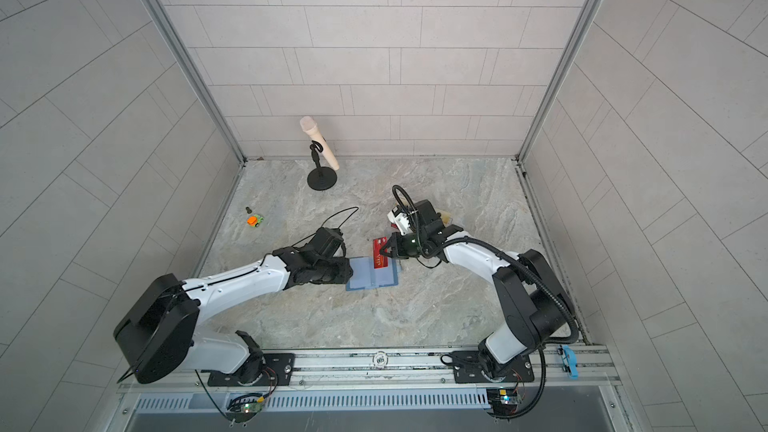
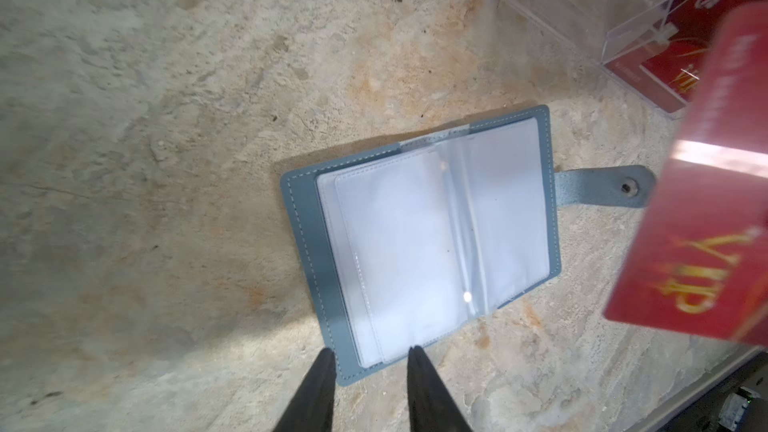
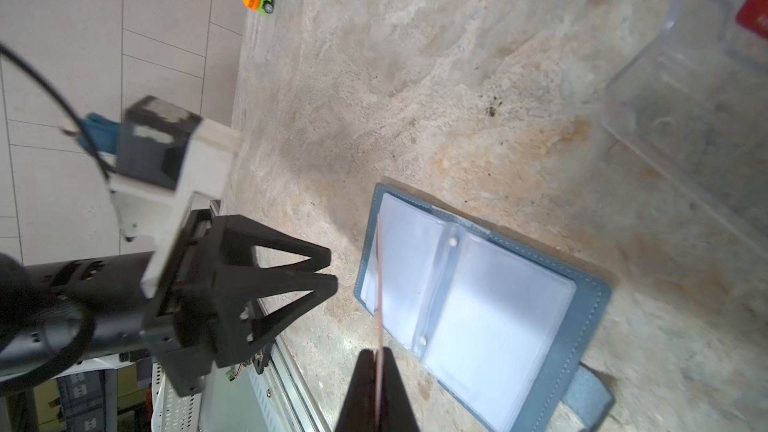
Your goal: Put the credit cards into the card holder
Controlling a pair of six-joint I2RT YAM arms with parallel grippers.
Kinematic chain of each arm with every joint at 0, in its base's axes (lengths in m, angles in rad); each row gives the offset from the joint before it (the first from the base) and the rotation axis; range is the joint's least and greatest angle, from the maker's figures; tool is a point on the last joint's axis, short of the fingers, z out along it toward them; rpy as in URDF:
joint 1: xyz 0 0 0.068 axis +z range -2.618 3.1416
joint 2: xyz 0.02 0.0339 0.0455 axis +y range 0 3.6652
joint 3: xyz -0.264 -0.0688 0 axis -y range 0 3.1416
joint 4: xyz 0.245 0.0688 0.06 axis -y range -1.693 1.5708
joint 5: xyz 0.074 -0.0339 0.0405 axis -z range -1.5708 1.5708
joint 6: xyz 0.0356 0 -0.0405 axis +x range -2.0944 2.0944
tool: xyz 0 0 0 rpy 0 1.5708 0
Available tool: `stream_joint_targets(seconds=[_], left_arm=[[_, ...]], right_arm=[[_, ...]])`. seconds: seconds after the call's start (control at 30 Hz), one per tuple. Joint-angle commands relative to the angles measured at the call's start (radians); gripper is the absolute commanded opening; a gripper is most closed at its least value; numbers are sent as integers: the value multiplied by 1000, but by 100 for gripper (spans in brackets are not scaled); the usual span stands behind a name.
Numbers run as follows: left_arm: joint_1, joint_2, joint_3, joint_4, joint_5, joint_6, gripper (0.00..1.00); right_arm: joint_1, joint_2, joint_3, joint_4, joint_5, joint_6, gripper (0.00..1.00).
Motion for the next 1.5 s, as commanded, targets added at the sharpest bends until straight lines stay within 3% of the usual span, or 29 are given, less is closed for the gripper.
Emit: stream_joint_targets(seconds=[0.0,0.43,0.57,0.97,1.47], left_arm=[[0,-38,-23,-3,-17,0,33],[-20,32,31,12,-2,-19,32],[-21,90,47,21,-17,-35,23],[-19,174,64,69,-8,-32,11],[-17,194,29,69,-20,-8,8]], right_arm=[[-3,48,3,16,-29,-14,0],[0,201,60,31,-79,-64,0],[0,221,78,32,-94,-67,0],[-5,246,60,41,-125,-46,0],[-11,282,67,83,-133,-23,0]])
